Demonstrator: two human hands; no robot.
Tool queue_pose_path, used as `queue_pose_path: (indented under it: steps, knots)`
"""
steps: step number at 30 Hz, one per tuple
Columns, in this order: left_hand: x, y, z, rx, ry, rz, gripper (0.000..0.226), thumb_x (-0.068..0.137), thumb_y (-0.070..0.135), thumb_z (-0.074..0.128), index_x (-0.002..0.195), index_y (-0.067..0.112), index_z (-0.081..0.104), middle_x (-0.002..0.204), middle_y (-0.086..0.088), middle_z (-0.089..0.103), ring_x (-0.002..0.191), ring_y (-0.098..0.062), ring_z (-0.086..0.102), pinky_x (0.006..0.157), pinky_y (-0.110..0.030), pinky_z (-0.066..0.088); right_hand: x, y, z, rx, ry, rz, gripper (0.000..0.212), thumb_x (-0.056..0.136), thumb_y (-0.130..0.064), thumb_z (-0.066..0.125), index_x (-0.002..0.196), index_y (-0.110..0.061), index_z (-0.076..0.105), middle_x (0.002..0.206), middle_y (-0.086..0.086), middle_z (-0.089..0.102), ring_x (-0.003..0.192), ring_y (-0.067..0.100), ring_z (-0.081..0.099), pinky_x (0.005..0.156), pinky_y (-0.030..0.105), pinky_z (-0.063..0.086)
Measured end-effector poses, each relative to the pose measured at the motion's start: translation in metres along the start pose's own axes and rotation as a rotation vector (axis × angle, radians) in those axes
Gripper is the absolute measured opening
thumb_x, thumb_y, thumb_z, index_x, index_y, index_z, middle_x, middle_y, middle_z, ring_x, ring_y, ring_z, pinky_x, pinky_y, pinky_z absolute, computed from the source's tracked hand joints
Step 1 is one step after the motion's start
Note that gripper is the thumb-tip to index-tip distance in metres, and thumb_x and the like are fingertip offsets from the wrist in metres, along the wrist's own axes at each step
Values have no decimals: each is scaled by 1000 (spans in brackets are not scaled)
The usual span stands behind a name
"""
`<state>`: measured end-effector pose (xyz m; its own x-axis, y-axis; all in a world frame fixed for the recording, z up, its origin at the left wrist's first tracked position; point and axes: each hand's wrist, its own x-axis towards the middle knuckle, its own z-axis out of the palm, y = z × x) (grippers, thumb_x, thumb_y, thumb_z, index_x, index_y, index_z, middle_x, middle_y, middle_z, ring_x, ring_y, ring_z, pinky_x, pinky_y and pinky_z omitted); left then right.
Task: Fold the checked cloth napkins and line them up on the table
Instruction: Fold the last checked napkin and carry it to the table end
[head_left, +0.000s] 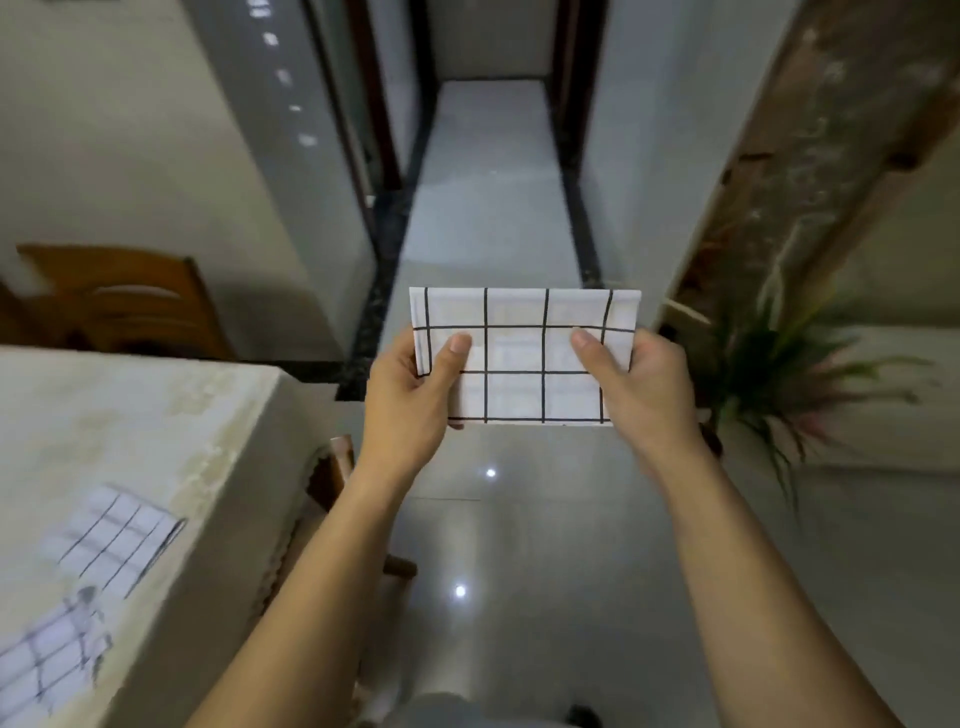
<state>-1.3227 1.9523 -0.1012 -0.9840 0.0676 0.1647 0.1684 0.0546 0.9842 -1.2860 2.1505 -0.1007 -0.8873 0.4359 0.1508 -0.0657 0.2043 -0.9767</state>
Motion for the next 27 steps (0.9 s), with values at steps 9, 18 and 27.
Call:
queue_pose_path:
  steps: [9, 18, 27]
  knots:
    - [52, -25, -51, 13, 439, -81, 21, 101, 30, 62, 113, 16, 71, 103, 1, 78, 95, -17, 75, 77, -41, 64, 94, 0, 117, 75, -407, -68, 4, 95, -26, 70, 93, -29, 72, 95, -13, 77, 92, 2, 71, 81, 25, 57]
    - [148, -59, -122, 49, 626, -75, 21, 102, 34, 60, 113, 20, 71, 106, 7, 77, 97, -7, 73, 86, -35, 61, 176, -7, 238, -28, -640, -49, 4, 94, -26, 71, 96, -30, 71, 93, -12, 76, 89, 3, 72, 78, 24, 60]
    - [170, -79, -193, 90, 939, -158, 14, 101, 35, 60, 108, 27, 69, 100, 14, 75, 91, 1, 71, 69, -15, 55, 209, -7, 363, 30, -971, -65, 8, 97, -21, 67, 98, -28, 71, 91, -10, 78, 88, 7, 74, 76, 27, 61]
